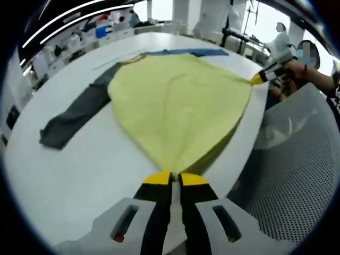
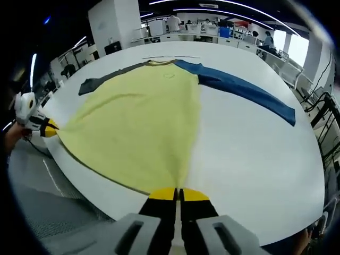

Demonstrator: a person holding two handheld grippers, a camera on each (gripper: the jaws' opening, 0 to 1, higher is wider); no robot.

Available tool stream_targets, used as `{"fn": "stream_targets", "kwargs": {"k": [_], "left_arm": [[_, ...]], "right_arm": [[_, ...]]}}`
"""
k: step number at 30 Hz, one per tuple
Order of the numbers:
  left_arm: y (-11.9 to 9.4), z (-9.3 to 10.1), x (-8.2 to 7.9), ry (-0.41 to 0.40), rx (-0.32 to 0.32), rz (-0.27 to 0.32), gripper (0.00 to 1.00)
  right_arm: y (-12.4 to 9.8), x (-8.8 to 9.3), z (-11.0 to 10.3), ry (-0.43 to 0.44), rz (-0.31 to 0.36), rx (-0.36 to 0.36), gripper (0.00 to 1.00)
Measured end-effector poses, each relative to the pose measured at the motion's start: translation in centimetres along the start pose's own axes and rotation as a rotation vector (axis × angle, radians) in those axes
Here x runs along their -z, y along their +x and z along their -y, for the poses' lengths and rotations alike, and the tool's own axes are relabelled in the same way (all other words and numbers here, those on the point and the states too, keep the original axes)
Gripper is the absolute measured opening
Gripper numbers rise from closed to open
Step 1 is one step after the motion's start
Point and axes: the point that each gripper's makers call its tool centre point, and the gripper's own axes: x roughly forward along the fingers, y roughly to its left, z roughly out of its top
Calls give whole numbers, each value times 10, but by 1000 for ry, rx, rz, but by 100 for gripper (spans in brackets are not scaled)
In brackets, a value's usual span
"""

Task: Fold the garment on the visible template until the final outline fits inside the template.

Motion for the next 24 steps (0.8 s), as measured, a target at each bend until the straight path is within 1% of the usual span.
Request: {"fn": "stream_targets", "kwargs": {"k": [2,6,8,11,13,14,15,18,21,23,24], "left_arm": [[-1,0,2,-8,1,-1,4],[-5,2,11,-21,-2,-34,6],[-7,0,15,-29,-4,-40,7],[-10,-2,17,-63,-6,-38,10],[-11,-3,16,-85,-5,-21,13],[-12,-1,11,-106,2,13,15],[-13,-2,10,-122,2,23,17],[-15,-1,5,-144,5,48,24],[-18,0,-5,-233,20,114,31],[-21,-2,-7,-237,14,126,36],[-23,-4,-10,-248,3,143,39]], "right_arm": [[0,0,0,3,-2,-2,0],[0,1,0,13,-4,-3,0],[1,2,1,19,-5,-2,0],[1,4,1,26,-10,0,0],[1,4,1,28,-11,4,0],[1,5,1,30,-11,2,0],[1,5,1,36,-6,-1,0],[0,7,0,44,-5,-3,5],[-4,6,0,38,4,0,9],[-6,4,1,45,14,3,18],[-8,1,1,52,29,1,23]]}}
